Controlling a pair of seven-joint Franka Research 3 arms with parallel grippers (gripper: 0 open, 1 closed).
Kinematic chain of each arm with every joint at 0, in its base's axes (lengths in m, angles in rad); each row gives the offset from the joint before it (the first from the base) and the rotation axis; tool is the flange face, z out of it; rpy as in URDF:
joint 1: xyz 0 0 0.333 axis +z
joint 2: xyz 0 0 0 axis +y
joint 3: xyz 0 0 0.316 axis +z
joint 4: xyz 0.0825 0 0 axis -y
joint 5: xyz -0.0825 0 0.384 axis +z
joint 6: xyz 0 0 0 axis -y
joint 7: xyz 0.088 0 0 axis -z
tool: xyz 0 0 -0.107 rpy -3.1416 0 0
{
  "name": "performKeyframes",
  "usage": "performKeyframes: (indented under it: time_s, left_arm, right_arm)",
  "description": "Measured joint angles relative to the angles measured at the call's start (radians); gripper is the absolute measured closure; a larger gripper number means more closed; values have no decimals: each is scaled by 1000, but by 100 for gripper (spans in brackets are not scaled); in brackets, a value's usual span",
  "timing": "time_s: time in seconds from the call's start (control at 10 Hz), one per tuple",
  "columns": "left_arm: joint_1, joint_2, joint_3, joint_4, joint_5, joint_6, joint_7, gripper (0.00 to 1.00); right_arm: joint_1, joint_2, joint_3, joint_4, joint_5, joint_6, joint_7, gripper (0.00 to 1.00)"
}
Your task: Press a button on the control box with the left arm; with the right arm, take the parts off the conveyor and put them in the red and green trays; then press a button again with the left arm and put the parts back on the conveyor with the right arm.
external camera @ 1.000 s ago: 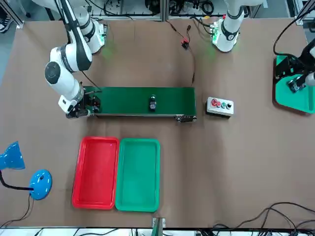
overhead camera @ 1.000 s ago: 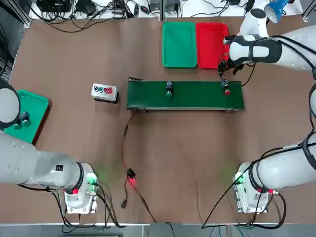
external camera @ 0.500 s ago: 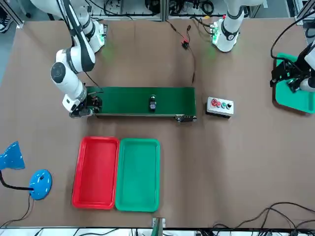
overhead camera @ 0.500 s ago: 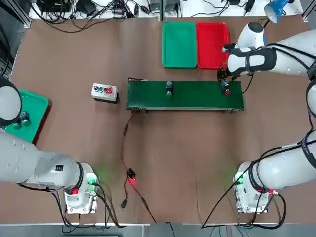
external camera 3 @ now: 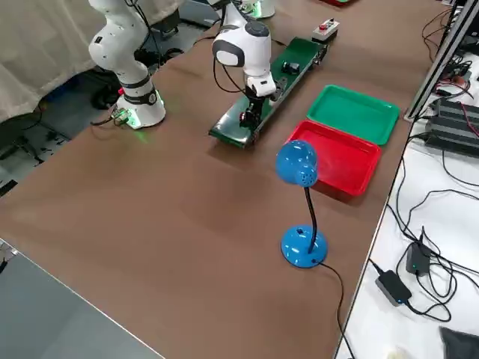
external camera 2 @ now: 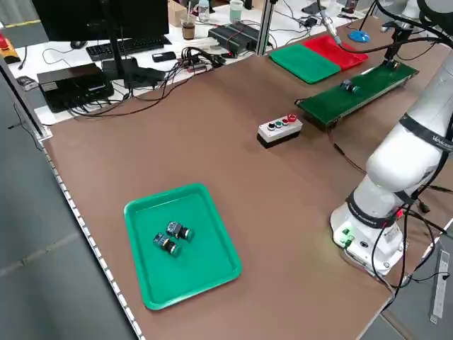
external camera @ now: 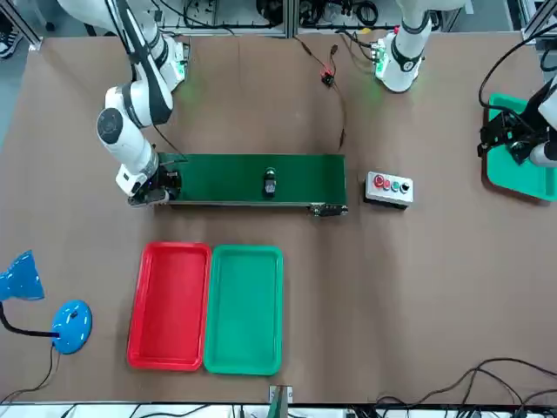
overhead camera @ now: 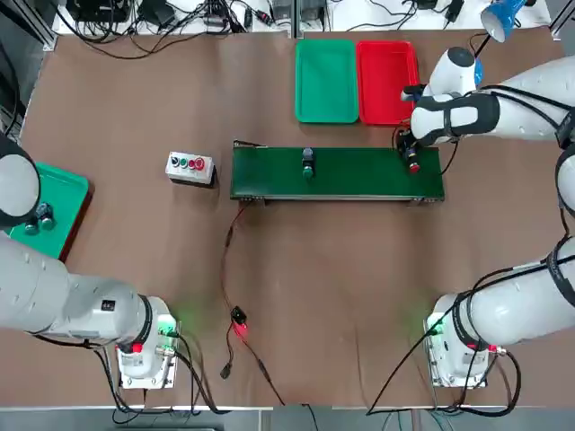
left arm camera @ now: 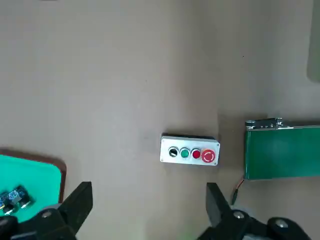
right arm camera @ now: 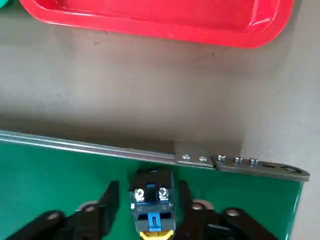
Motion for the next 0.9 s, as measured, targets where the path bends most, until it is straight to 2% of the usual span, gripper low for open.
performKeyframes:
  time_s: [0.1,0.3,0.5,0.7,0.9]
  left_arm:
    - [1,0,0,0,0,0,0,0]
    - [5,2,2,0,0,0,0,0]
    - [8,4,3,0,0,0,0,0]
    - [18,9,4,-2,0,0,2,0]
    - [25,22,5,-3,0,-1,2,0]
  right_arm:
    - [0,1,-1,0,0,0,1,67]
    - [0,1,-1,3,0,3,1,67]
    - [0,8,-1,58,1,15,1,67]
    - [0,69,-2,208,3,9,2,67]
    - [-6,212,-11,405,5,4,2,67]
